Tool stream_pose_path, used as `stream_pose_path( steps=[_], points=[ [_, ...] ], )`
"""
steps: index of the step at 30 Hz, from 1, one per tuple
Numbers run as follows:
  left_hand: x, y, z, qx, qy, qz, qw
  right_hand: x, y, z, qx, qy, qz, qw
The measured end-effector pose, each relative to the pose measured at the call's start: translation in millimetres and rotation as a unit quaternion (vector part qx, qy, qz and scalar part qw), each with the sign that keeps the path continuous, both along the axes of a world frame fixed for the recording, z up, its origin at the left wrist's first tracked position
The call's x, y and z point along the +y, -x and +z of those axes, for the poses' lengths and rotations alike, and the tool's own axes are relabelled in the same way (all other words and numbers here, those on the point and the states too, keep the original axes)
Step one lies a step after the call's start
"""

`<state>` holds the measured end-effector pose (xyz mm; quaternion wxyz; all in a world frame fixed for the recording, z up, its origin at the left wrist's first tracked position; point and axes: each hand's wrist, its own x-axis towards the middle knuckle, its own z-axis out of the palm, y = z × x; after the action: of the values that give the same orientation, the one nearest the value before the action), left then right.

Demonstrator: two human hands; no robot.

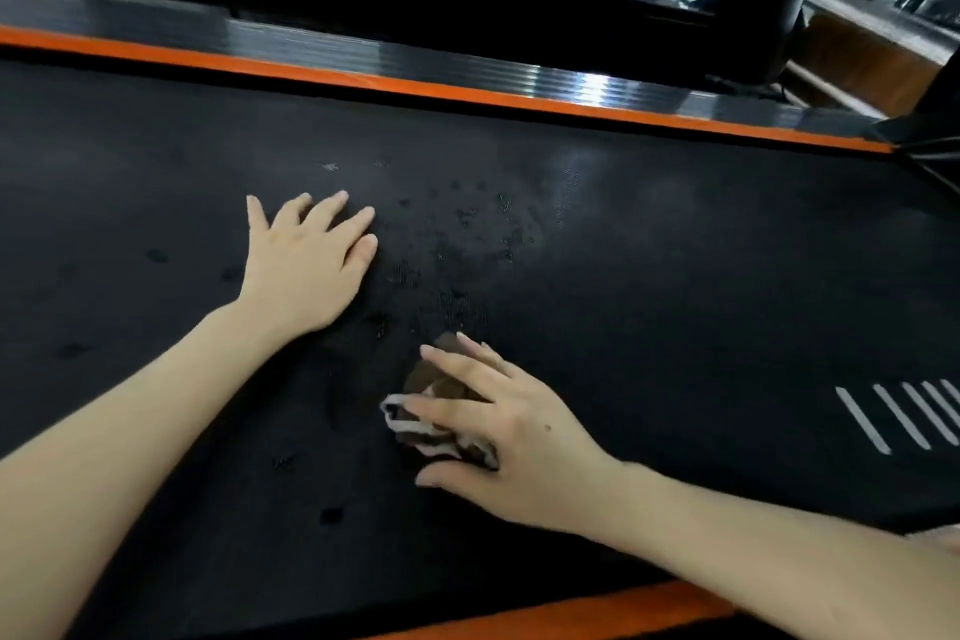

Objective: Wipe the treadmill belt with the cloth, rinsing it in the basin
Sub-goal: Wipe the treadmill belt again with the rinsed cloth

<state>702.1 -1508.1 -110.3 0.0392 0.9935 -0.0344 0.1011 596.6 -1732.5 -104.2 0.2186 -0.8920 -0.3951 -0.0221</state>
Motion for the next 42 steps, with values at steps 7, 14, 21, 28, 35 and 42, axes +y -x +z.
stream_pose_path(
  steps=[7, 14, 21, 28, 35, 42],
  points=[
    [10.1, -39.4, -7.6, 0.075, -0.038, 0.001, 0.996, -20.6, -149.3, -5.4, -0.055, 0.009, -0.17, 0.984],
    [8.7, -40.8, -14.7, 0.062, -0.014, -0.006, 0.998, 1.2, -212.7, -3.7, -0.053, -0.048, -0.326, 0.943],
    [11.1, -39.8, -18.0, 0.047, -0.01, -0.009, 0.999, -4.0, -140.0, -6.3, -0.045, -0.012, -0.066, 0.997],
    [8.1, -41.8, -17.1, 0.054, -0.005, 0.003, 0.999, -9.3, -281.9, -9.9, -0.084, -0.03, -0.366, 0.927],
    [8.2, -41.5, -18.4, 0.044, 0.001, 0.002, 0.999, 16.7, -180.3, -7.5, -0.047, -0.038, -0.102, 0.993],
    [7.1, -41.9, -19.0, 0.046, -0.007, 0.011, 0.999, 12.6, -318.7, -7.4, -0.064, -0.003, -0.458, 0.886]
  ],
)
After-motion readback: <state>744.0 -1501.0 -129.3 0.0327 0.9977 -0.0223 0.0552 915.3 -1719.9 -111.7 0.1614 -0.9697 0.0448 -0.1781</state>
